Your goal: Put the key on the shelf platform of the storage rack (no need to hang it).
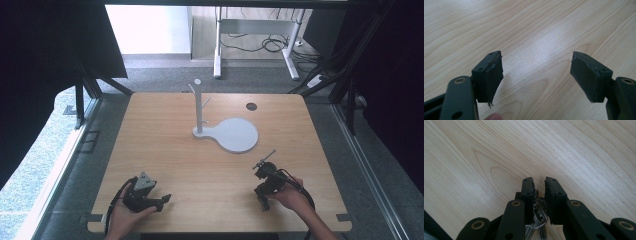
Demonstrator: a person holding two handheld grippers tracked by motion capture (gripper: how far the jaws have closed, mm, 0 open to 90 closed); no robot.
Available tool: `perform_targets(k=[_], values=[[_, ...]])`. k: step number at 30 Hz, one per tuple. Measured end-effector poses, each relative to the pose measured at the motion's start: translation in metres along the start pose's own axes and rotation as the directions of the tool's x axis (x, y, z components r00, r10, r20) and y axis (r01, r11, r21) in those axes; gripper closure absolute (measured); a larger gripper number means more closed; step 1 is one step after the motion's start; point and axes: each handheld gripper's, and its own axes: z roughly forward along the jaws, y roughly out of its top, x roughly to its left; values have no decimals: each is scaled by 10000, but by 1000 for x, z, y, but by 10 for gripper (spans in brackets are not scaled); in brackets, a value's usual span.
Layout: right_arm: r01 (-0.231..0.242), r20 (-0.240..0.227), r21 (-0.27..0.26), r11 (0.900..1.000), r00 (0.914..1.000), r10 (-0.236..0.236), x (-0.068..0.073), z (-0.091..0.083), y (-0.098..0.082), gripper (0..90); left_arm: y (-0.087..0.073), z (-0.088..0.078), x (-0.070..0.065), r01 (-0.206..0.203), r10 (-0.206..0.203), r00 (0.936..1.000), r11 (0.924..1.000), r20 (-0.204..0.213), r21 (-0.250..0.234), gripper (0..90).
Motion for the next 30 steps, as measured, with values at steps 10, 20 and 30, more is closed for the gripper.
perform_targets(k=[10, 20, 30], values=[[11, 145, 148, 9999, 9999, -13, 1, 1, -3, 768, 0, 2, -1, -47, 47, 10000, 10000, 30, 64, 264], [285, 43, 580, 9979, 9996, -288, 5, 1, -2, 860, 0, 1, 0, -3, 3, 10000, 10000, 3, 25, 264], [618, -17, 1170, 9912, 9981, -620, 9, 0, 0, 895, 0, -1, 1, 7, -7, 10000, 10000, -10, -23, 264]])
